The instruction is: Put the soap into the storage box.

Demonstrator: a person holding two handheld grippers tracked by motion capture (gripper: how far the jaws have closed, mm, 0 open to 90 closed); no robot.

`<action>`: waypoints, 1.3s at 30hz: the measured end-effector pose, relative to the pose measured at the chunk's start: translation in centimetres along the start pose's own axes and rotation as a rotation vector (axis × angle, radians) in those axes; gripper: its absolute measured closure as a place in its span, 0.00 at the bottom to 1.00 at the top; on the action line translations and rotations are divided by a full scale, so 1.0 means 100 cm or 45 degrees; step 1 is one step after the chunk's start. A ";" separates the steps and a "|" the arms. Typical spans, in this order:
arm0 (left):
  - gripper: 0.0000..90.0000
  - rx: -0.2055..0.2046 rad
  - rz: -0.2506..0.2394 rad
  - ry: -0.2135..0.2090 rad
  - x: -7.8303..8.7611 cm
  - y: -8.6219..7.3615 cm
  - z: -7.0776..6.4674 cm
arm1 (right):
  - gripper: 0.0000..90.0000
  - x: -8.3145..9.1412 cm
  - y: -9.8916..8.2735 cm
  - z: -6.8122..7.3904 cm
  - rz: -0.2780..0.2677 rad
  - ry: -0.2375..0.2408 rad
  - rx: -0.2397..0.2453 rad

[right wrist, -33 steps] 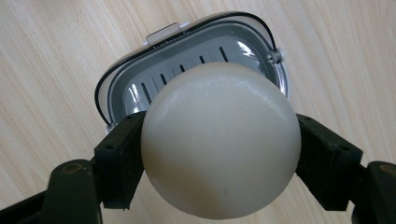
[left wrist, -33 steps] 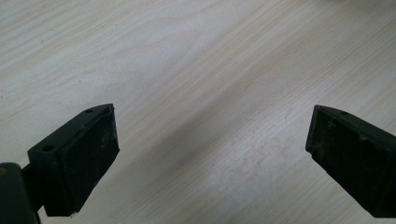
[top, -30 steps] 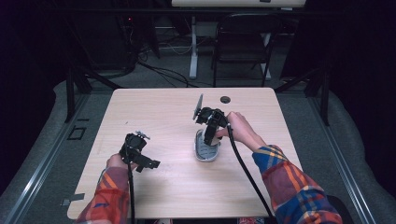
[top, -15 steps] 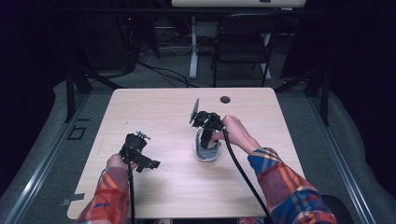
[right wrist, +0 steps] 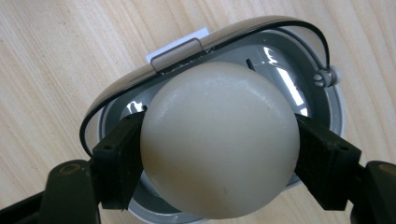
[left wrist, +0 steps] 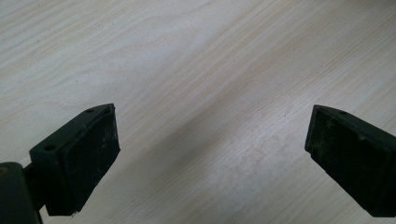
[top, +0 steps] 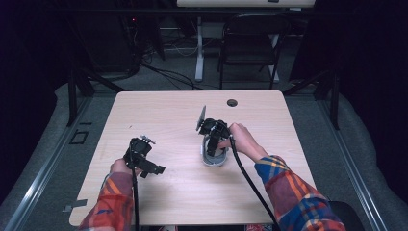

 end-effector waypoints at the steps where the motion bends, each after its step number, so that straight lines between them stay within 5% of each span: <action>1: 0.03 0.000 0.000 0.000 0.000 0.000 0.000 | 0.27 0.000 0.000 0.000 0.002 0.003 -0.007; 22: 0.03 -0.007 0.006 -0.002 -0.001 0.000 0.000 | 0.26 0.013 -0.013 -0.002 -0.065 -0.013 -0.040; 39: 0.03 -0.005 0.008 -0.006 -0.001 0.001 0.000 | 0.16 0.036 -0.052 -0.014 -0.161 -0.019 -0.074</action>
Point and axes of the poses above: each handheld gripper's, and its own axes: x roughly backward along the jaws, y roughly out of its top, z roughly to its left, the point moved 4 cm from there along -x, roughly forward along the jaws, and after that the axes turned 12 degrees about z, right-handed, at the moved point
